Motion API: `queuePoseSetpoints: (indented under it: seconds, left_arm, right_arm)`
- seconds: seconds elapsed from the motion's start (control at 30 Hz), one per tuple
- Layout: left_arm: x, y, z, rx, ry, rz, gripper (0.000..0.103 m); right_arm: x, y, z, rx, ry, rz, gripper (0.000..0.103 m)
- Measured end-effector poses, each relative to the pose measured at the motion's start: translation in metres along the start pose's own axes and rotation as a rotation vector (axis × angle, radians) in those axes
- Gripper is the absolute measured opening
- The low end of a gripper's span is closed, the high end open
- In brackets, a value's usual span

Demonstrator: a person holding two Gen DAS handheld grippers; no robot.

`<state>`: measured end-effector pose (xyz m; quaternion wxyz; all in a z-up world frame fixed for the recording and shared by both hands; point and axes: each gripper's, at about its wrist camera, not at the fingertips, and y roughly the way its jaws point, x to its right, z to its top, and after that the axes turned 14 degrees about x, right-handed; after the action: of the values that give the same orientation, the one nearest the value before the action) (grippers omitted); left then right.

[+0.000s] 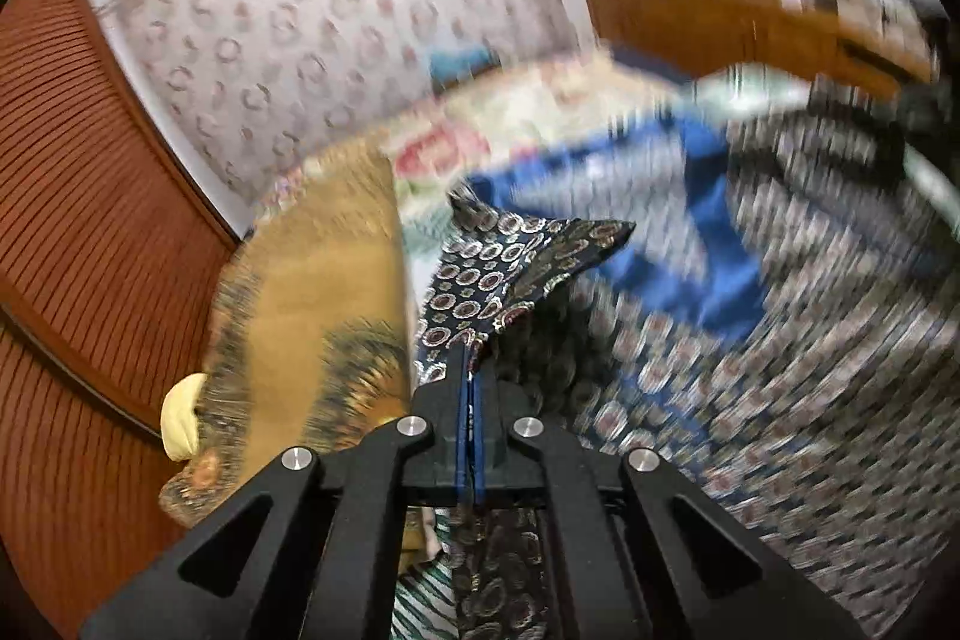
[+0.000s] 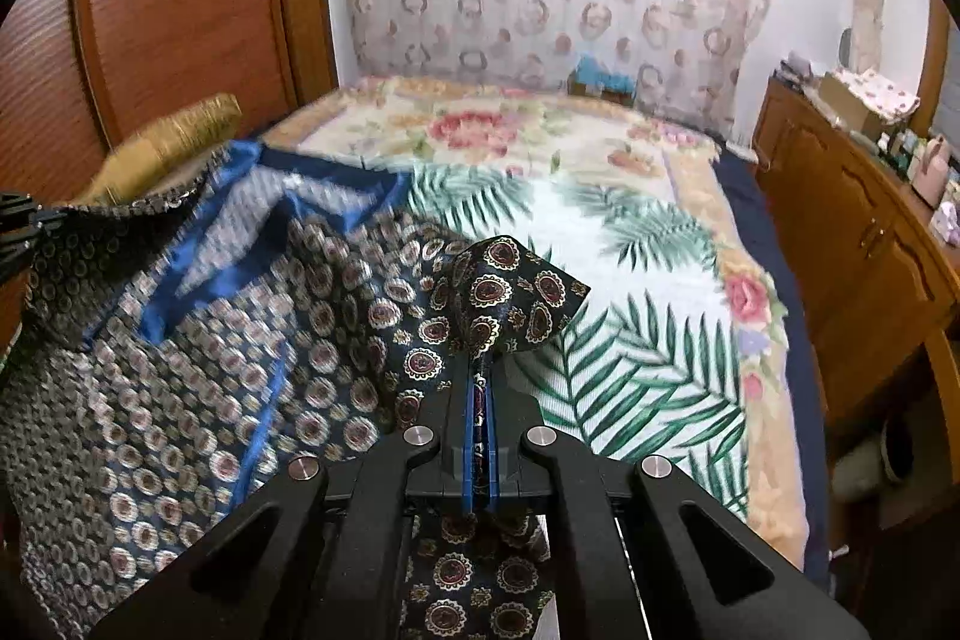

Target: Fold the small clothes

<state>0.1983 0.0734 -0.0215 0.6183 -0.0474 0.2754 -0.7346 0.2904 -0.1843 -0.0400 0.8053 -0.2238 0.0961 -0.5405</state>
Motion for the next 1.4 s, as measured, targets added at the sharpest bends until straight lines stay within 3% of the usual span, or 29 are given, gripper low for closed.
queuePoseSetpoints:
  seconds: [0.2,0.43,0.73,0.9,0.97,1.13,1.2,1.3,1.37,1.4]
  left_arm:
    - [-0.017,-0.082,0.007,0.147,-0.111,-0.041,0.002]
    - [-0.036,-0.148,-0.036,0.210,-0.231,-0.056,0.002]
    - [-0.047,-0.186,-0.123,0.173,-0.377,-0.034,0.002]
    - [-0.042,-0.184,-0.140,0.136,-0.417,-0.057,0.004]
    - [-0.045,-0.188,-0.138,0.140,-0.436,-0.053,0.015]
    - [-0.058,-0.214,-0.132,0.225,-0.457,-0.048,0.028]
    - [-0.060,-0.217,-0.129,0.236,-0.442,-0.040,0.047]
    - [-0.063,-0.206,-0.128,0.208,-0.428,-0.026,0.048]
    - [-0.068,-0.189,-0.131,0.171,-0.433,-0.009,0.048]
    - [-0.072,-0.181,-0.134,0.148,-0.442,0.001,0.048]
  right_arm:
    - [-0.011,-0.064,0.013,0.129,0.007,0.025,0.002]
    - [-0.019,-0.165,-0.010,0.213,0.038,0.061,0.002]
    - [-0.016,-0.254,-0.091,0.128,0.137,0.069,0.002]
    - [-0.017,-0.252,-0.134,0.011,0.154,0.040,0.002]
    - [-0.017,-0.249,-0.141,-0.024,0.159,0.045,0.002]
    - [-0.021,-0.251,-0.137,-0.038,0.161,0.050,0.002]
    - [-0.022,-0.253,-0.132,-0.040,0.153,0.050,0.005]
    - [-0.011,-0.253,-0.124,-0.026,0.144,0.047,0.022]
    - [-0.009,-0.252,-0.120,0.009,0.152,0.048,0.039]
    - [-0.005,-0.257,-0.115,0.036,0.161,0.043,0.041]
